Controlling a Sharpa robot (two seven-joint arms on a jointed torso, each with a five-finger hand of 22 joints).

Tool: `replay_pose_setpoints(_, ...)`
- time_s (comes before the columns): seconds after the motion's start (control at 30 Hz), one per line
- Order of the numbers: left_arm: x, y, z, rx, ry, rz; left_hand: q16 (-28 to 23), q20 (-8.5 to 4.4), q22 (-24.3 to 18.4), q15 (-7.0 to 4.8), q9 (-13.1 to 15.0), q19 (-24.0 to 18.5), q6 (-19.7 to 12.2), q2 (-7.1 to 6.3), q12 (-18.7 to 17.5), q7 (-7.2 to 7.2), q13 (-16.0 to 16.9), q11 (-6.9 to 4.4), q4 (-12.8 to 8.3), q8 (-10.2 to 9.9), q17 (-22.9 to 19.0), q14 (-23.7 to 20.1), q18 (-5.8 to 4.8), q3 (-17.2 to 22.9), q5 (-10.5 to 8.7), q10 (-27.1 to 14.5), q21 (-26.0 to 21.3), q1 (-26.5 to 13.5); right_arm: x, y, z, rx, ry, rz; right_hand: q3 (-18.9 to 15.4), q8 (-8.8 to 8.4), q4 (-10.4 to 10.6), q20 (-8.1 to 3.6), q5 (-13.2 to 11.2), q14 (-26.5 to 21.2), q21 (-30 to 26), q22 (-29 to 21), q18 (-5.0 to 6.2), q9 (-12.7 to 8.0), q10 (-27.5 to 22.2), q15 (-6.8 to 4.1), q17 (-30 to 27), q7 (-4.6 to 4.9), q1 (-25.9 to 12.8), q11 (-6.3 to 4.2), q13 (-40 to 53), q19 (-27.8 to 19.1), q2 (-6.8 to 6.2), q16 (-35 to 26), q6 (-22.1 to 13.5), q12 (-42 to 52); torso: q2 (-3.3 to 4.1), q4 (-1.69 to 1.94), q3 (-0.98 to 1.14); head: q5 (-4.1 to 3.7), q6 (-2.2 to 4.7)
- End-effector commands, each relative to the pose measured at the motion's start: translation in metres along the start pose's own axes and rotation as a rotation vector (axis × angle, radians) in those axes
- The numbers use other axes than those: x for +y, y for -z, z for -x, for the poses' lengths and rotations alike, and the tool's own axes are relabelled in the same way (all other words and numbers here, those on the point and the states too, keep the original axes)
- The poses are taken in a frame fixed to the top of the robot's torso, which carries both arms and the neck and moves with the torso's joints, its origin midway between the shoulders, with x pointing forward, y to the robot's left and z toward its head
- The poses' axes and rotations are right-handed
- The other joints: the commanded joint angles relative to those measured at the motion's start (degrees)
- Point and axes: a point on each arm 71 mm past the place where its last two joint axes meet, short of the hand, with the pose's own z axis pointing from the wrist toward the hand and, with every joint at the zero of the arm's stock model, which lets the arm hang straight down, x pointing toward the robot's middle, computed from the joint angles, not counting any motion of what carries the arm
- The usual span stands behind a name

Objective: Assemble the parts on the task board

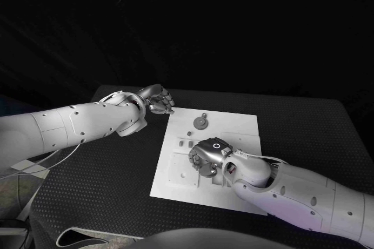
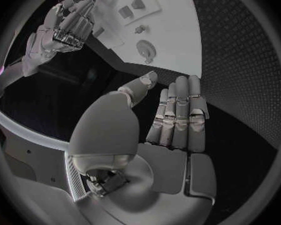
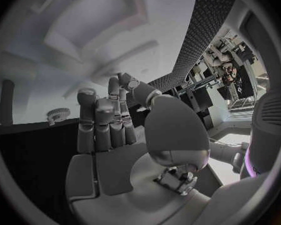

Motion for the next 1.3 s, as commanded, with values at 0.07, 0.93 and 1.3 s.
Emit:
replay_pose_setpoints(0.07, -0.0016, -0.0004, 0.0009, -0.006, -0.004, -0.007, -0.32, 0.00, -0.07, 0.10, -0.06, 0.32, -0.42, -0.23, 0.05, 0.09, -0.03, -0.03, 0.32, 0.28, 0.08, 0.46, 0.44, -0.13, 0.27, -0.41, 0.22, 0.18, -0.0005, 0.0003, -0.0017, 0.013, 0.011, 0.001, 0.38, 0.29, -0.05, -0.54, 0.26, 0.13, 0.08, -0.09, 5.69, 0.10, 0.24, -0.38, 0.07, 0.26, -0.49, 0.02, 0.09, 0.05, 0.00, -0.40, 0.18, -0.07, 0.01, 0.00, 0.02, -0.07, 0.04)
replay_pose_setpoints(0.93, -0.0018, -0.0006, 0.0006, -0.004, -0.003, -0.007, -0.39, 0.00, -0.08, 0.09, -0.09, 0.35, -0.42, -0.24, 0.05, 0.09, -0.02, -0.04, 0.37, 0.31, 0.18, 0.51, 0.44, -0.13, 0.27, -0.40, 0.21, 0.16, 0.0017, -0.0043, -0.0046, 0.046, 0.009, 0.005, 0.41, 0.22, 0.02, -0.51, 0.26, 0.10, 0.02, -0.11, 5.69, 0.15, 0.17, -0.34, 0.12, 0.31, -0.70, 0.06, 0.14, 0.00, 0.01, -0.47, 0.08, -0.16, 0.00, -0.01, -0.04, -0.43, -0.19)
replay_pose_setpoints(1.3, -0.0014, -0.0001, 0.0009, -0.005, -0.003, -0.006, -0.44, 0.01, -0.09, 0.10, -0.10, 0.36, -0.39, -0.23, 0.06, 0.09, -0.02, -0.04, 0.55, 0.34, 0.24, 0.53, 0.42, -0.17, 0.26, -0.37, 0.20, -0.02, -0.0014, -0.0065, -0.0079, 0.052, -0.018, -0.004, 0.17, -0.46, 0.06, -0.38, 0.26, 0.04, -0.08, -0.15, 5.69, 0.01, -0.94, 0.09, 0.30, 0.70, -1.75, 0.51, 0.02, -0.13, -0.10, -0.50, -0.98, -0.90, 0.00, 0.01, -0.03, -0.49, -0.26)
